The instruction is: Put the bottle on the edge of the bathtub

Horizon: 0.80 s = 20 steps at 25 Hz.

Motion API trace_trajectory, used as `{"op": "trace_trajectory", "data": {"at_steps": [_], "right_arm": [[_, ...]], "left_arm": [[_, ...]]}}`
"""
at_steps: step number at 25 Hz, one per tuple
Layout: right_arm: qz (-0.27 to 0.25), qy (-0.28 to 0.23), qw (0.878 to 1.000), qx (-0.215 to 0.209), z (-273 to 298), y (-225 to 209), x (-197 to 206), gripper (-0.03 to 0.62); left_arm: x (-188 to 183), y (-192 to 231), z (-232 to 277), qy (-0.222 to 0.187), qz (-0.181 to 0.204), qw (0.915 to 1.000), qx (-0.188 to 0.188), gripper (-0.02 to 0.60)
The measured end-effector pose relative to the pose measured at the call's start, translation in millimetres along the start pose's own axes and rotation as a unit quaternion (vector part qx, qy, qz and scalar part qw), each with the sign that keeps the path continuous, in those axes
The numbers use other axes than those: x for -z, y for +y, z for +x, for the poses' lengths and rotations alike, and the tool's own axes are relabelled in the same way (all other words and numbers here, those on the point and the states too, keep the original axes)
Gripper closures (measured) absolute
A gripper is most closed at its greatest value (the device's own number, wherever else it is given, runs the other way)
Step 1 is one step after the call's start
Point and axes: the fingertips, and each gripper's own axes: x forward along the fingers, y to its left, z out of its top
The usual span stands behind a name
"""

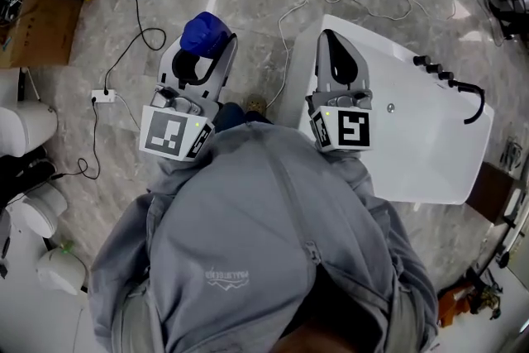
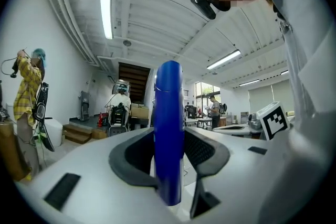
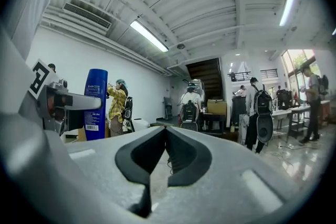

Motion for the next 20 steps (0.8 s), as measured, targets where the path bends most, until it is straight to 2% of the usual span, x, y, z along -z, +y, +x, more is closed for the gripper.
{"op": "trace_trajectory", "data": {"at_steps": [10,20], "right_arm": [[0.013,0.019,0.998,0.051,6.1,-43.3,12.3,0.591],[0.023,0.039,0.991,0.123,29.2,-89.6,14.4,0.591]], "left_arm": [[7.8,-3.8,62.5,0.019,-0.007,0.9985,0.051,0.425],[3.9,9.3,133.4,0.033,-0.011,0.9931,0.112,0.426]]}}
